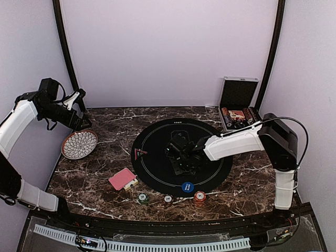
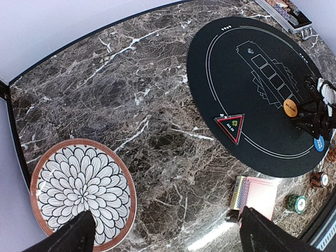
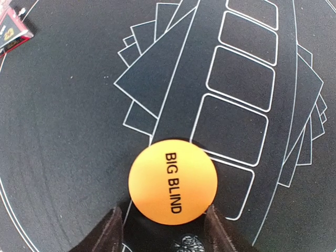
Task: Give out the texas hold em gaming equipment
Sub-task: Move the big blind button to the big blind area.
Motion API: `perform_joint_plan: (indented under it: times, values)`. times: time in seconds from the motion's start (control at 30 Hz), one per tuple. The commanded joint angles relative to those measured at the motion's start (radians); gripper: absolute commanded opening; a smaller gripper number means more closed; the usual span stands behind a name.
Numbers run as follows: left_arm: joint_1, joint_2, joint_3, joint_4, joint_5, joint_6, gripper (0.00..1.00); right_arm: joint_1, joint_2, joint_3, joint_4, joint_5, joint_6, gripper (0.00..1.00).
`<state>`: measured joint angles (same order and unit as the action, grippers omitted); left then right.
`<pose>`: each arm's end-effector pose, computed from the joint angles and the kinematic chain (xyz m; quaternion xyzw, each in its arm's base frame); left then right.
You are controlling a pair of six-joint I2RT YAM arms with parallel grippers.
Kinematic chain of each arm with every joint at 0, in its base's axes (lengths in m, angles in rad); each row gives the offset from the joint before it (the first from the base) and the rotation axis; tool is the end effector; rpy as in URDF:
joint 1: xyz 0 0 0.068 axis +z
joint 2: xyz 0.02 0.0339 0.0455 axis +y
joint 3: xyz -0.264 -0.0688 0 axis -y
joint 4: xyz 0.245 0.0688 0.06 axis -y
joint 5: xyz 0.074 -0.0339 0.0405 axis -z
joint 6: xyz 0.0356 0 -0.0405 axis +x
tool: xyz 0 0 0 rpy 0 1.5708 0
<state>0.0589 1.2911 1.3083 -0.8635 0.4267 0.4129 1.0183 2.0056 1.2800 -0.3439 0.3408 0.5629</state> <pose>0.2620 0.0007 0.3518 0.2348 0.8864 -0.1116 0.3830 0.2232 0.3393 0.1409 -0.1745 0.9396 0.0582 0.2887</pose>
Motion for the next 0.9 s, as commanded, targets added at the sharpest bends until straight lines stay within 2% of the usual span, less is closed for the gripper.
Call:
perform_joint_plan:
  times: [0.0, 0.2, 0.53, 0.87]
  values:
    - [0.003, -0.018, 0.031, -0.020, 0.004, 0.011, 0.99, -0.001, 0.064, 0.026, -0.003, 0.025, 0.012, 0.50]
    - [0.004, -0.009, 0.035, -0.021, 0.003, 0.009, 0.99, -0.032, 0.105, 0.058, 0.006, 0.028, 0.019, 0.44]
    - [0.004, -0.006, 0.034, -0.012, 0.000, 0.005, 0.99, -0.108, 0.174, 0.158, 0.022, 0.046, -0.007, 0.43]
    - [0.003, -0.018, 0.025, -0.021, -0.010, 0.015, 0.99, -0.200, 0.279, 0.329, -0.001, 0.069, -0.016, 0.41]
